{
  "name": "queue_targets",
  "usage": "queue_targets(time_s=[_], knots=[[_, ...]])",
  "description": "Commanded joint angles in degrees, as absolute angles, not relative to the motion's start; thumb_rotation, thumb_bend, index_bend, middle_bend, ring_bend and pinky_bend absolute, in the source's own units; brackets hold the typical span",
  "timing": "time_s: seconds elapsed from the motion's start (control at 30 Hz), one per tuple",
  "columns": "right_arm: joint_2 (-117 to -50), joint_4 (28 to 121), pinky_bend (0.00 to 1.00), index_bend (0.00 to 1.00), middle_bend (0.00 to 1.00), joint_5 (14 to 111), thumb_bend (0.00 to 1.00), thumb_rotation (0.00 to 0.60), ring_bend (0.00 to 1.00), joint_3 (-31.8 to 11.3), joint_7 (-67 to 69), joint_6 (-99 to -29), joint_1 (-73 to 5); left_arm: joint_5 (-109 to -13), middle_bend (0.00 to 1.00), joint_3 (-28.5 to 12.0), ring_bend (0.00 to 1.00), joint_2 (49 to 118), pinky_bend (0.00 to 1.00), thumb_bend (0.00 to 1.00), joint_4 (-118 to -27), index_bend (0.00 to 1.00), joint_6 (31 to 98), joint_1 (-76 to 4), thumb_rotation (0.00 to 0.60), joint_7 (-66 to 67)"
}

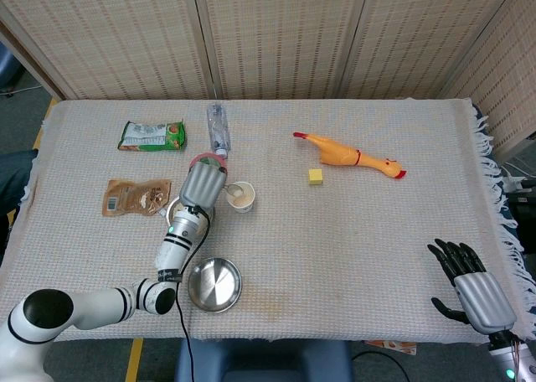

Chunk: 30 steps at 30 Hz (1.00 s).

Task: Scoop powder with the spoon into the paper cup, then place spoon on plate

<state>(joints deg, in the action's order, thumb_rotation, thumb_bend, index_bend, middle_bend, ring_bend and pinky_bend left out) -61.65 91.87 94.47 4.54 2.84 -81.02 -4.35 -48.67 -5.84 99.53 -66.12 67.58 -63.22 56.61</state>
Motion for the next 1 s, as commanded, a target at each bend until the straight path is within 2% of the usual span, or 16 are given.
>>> queue_targets(time_s=[0.03,0.2,0.37,0.53,0.67,1.0], knots=[[-61.2,92.2,0.00,0.00,0.00,94.3,0.15,0.600,0.00,4.7,3.3,-80.5,-4.5,-60.8,1.00,0.1,1.00,103.8,1.00,0.38,-56.7,0.62,72.7,-61.9,0.600,56.2],[-60.7,92.7,0.00,0.00,0.00,94.5,0.15,0.600,0.00,5.0,3.8,-80.4,-4.5,-70.3,1.00,3.2,1.00,108.8,1.00,0.38,-45.3,0.62,76.1,-60.4,0.600,53.1],[-60.3,93.0,0.00,0.00,0.00,95.3,0.15,0.600,0.00,5.2,4.2,-81.3,-4.1,-72.7,1.00,3.0,1.00,111.8,1.00,0.38,-39.5,0.62,74.2,-58.8,0.600,53.9],[-60.1,93.0,0.00,0.00,0.00,95.6,0.15,0.600,0.00,5.4,4.5,-81.4,-4.0,-76.8,1.00,3.5,1.00,113.6,1.00,0.38,-35.0,0.62,75.6,-57.8,0.600,54.1],[-61.0,92.9,0.00,0.00,0.00,94.0,0.15,0.600,0.00,4.4,1.1,-82.2,-3.4,-79.0,1.00,2.7,1.00,115.2,1.00,0.38,-31.8,0.62,77.4,-57.2,0.600,53.1],[-60.3,94.0,0.00,0.00,0.00,94.2,0.15,0.600,0.00,5.0,1.3,-80.9,-3.6,-81.7,1.00,-0.5,1.00,117.1,1.00,0.38,-27.3,0.62,79.5,-56.2,0.600,49.8]])
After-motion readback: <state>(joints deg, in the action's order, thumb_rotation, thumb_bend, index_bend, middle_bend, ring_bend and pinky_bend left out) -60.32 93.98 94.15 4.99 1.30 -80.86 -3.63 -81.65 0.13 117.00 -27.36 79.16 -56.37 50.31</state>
